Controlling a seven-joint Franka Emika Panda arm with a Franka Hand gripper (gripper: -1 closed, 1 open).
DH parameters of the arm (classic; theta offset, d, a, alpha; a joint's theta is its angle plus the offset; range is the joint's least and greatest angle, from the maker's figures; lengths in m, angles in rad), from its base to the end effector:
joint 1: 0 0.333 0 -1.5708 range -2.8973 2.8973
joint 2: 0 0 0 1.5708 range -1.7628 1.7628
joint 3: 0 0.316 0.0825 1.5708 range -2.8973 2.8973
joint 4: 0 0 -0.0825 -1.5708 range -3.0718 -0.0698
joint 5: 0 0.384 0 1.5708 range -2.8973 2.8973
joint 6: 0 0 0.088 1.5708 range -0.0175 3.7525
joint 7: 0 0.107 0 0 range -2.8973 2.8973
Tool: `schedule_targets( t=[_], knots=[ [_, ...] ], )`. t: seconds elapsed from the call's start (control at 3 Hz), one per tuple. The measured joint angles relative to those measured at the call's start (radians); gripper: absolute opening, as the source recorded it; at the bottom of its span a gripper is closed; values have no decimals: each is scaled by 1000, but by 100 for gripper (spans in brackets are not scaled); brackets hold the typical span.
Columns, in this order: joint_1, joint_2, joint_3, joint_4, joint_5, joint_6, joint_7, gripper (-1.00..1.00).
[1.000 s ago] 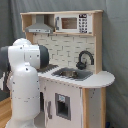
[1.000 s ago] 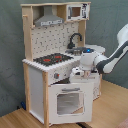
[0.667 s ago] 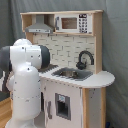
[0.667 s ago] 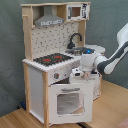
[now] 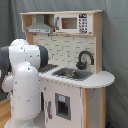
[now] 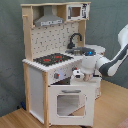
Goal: Play with the kitchen
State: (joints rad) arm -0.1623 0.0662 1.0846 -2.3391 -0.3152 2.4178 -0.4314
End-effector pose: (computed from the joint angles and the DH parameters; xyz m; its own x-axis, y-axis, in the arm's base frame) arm 0.3107 0.4073 0.3260 -0.0092 0.9994 -0.0347 0.9870 0.0146 0.1603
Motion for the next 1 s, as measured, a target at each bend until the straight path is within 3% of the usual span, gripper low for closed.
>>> schedule_targets(
  t=[0.67,1.0],
  knots=[
    [69,18,12,0,-12,-4,191,-100],
    [70,24,31,0,-12,-5,291,-100]
  ],
)
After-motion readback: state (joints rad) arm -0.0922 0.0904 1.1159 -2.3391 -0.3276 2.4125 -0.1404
